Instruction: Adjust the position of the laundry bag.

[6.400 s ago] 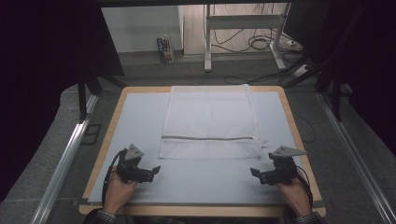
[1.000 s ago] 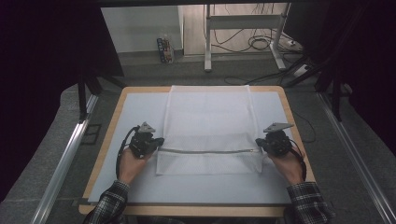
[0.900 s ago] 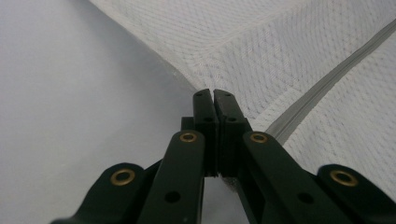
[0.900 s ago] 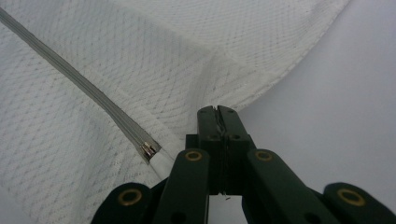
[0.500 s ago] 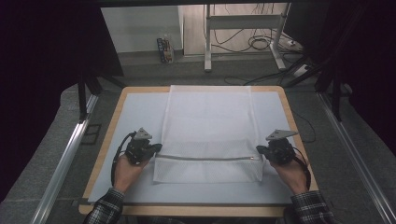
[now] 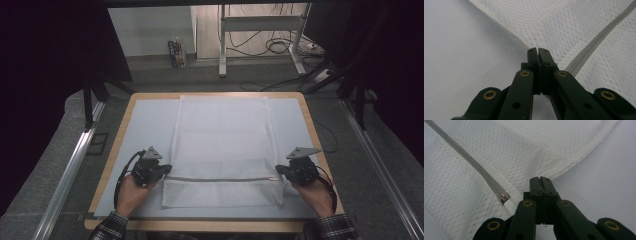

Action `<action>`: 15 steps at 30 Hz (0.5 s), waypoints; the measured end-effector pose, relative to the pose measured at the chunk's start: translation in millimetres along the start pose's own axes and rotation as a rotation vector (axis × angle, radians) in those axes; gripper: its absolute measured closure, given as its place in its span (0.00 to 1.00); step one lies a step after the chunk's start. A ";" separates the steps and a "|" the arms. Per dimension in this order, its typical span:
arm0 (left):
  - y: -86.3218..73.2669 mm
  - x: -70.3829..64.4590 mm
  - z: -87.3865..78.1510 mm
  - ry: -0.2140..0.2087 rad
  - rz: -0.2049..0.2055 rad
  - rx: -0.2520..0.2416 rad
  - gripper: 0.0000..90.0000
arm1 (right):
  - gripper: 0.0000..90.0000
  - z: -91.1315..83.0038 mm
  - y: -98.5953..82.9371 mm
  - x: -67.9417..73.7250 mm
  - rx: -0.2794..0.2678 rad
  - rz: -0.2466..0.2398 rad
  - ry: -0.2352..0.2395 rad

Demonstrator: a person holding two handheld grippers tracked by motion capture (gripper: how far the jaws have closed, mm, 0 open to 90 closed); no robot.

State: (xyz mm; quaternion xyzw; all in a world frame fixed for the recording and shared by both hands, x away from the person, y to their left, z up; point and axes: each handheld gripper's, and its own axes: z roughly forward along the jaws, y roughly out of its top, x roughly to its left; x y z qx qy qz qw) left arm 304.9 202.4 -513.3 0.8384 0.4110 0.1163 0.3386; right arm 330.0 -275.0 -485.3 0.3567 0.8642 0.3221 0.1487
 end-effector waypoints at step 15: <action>-7.7 -2.4 0.2 -0.014 -0.010 0.032 0.99 | 0.98 -0.2 -9.5 6.5 0.036 -0.009 0.022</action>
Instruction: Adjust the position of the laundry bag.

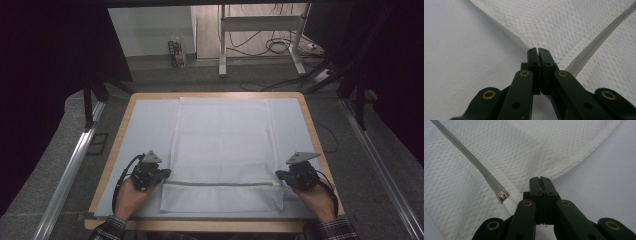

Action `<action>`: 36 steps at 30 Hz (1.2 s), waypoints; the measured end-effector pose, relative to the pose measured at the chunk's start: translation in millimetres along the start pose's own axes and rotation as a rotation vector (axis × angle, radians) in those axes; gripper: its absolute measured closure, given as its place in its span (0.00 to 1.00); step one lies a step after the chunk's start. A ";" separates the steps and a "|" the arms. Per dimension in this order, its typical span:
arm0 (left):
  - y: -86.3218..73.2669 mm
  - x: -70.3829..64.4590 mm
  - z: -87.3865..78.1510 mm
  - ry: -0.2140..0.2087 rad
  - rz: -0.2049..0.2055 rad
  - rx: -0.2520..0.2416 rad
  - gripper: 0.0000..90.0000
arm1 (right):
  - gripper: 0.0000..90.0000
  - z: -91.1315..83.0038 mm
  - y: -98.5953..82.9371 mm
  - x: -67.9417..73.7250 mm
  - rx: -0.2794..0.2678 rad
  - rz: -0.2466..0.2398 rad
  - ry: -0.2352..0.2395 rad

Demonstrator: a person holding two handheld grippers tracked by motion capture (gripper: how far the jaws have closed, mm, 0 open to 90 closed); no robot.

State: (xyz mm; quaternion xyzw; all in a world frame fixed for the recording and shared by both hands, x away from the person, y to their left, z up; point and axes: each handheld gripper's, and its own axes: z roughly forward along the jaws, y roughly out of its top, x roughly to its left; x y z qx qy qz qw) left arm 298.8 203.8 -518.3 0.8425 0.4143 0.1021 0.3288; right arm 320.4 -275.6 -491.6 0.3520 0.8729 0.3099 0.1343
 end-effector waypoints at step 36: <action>-16.9 -8.4 -10.1 0.040 -0.006 -0.102 0.07 | 0.21 -6.2 -8.0 7.2 -0.098 -0.042 -0.019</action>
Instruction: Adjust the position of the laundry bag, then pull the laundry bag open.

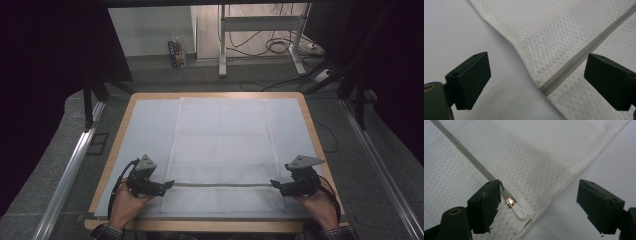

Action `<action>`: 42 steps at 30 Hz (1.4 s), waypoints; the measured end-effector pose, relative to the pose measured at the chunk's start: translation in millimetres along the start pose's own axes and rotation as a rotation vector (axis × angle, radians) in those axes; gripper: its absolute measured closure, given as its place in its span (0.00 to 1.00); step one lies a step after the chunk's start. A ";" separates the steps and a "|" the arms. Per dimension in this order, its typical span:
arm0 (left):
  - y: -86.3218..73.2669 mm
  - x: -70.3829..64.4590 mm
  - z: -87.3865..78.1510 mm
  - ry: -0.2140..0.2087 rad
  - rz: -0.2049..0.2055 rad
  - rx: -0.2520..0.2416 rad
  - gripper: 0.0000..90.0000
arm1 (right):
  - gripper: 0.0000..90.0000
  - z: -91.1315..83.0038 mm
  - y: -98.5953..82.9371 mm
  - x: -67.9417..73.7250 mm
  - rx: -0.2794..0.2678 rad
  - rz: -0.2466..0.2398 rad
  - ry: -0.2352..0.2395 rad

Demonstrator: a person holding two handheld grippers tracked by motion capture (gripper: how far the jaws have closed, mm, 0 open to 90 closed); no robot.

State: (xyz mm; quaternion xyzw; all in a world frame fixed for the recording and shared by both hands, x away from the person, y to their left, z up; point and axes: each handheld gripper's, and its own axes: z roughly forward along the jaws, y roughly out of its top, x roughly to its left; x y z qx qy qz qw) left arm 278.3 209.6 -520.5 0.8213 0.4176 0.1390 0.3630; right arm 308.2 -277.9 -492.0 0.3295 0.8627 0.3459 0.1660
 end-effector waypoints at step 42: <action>-0.1 -4.5 4.0 0.054 0.070 0.048 0.08 | 0.01 13.5 -22.5 10.2 0.193 0.037 0.036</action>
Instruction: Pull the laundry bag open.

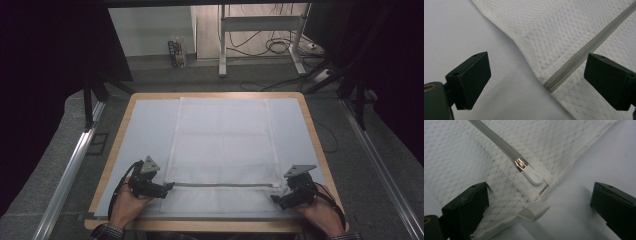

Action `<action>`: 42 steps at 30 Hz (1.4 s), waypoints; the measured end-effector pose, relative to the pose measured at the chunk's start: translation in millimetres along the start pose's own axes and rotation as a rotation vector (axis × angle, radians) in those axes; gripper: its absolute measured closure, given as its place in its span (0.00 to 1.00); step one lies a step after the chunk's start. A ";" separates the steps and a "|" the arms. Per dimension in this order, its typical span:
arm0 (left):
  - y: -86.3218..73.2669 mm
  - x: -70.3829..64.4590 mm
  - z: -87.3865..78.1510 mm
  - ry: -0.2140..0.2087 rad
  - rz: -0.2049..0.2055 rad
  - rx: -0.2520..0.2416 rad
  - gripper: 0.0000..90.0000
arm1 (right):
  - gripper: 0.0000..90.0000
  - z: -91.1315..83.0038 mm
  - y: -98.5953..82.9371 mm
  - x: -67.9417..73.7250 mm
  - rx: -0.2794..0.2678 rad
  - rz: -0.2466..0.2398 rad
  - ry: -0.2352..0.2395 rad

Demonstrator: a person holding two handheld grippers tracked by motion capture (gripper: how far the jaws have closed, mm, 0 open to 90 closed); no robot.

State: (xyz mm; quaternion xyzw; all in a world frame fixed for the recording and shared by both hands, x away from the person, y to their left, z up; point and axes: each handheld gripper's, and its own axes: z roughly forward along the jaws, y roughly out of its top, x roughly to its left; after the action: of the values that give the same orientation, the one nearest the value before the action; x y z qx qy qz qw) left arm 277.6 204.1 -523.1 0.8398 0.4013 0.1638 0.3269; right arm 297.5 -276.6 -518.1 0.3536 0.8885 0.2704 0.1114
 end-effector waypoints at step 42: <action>24.6 -18.2 3.6 -0.125 0.016 -0.077 0.05 | 0.95 -17.6 5.6 23.0 -0.058 -0.065 -0.038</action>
State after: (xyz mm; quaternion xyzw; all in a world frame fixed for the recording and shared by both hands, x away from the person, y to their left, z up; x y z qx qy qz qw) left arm 282.2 177.0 -509.2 0.8385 0.3666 0.1292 0.3818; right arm 277.1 -264.4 -500.5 0.3262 0.8891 0.2854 0.1474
